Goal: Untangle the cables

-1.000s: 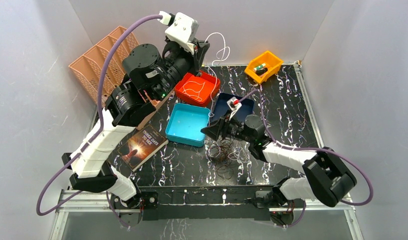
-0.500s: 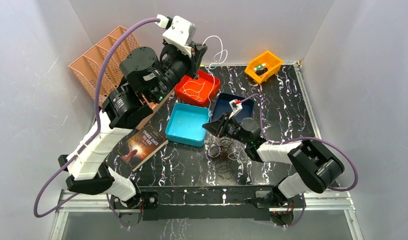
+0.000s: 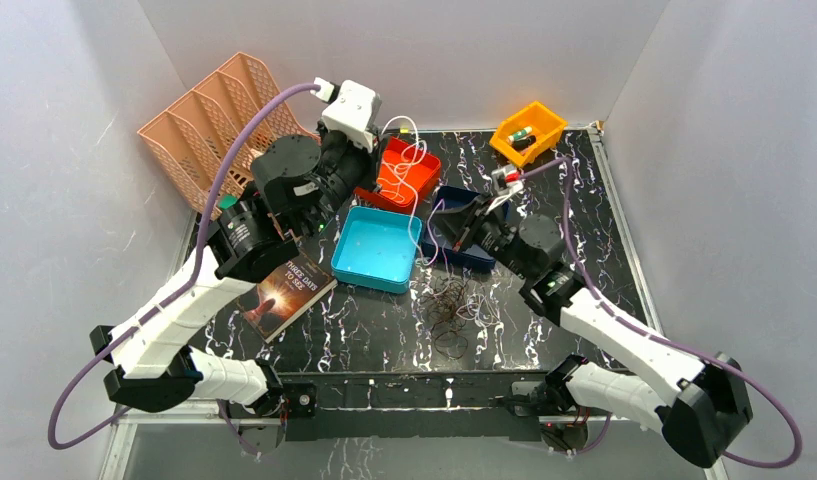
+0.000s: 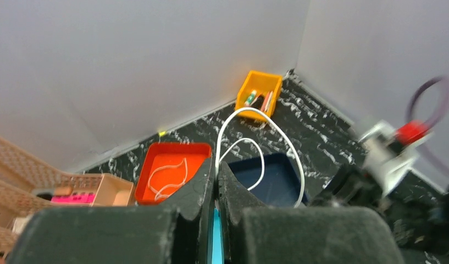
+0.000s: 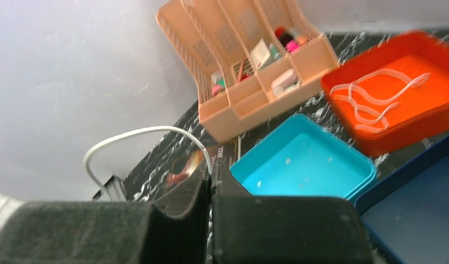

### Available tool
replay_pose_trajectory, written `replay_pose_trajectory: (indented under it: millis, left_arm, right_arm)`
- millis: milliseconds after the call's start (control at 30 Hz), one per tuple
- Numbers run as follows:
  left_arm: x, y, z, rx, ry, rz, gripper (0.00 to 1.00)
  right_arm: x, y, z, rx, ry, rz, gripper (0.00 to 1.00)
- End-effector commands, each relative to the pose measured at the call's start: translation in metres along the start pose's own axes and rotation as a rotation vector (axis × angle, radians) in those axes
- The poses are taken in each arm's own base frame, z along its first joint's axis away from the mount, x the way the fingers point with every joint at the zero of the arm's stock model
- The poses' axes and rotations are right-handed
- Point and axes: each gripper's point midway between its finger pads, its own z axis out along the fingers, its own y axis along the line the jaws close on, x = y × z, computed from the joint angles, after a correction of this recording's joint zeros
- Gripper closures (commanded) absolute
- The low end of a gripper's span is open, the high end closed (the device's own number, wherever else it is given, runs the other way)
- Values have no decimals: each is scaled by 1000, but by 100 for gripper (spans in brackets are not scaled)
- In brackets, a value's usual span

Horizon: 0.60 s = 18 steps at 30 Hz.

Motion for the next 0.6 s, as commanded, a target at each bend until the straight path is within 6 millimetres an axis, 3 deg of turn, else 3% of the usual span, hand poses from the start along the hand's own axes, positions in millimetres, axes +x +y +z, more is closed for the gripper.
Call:
replay_pose_trajectory:
  millis: [0,200,400,567]
  left_arm:
    - [10,20,-15,-92,-5,-62,100]
    - [47,20,-17,-118,58,-90,100]
    - [77,17,-17,-131,110,-113,100]
    - [93,15,-18,-132,131,-137,100]
  right_arm:
    - [-29,-4,-15,145,51,-135,97]
    - [-62,16,-25,158,65,-207,99]
    - [-129,50,-34,151,-26,-312,100]
    - [-168,79,-38,126,-40,-363,100]
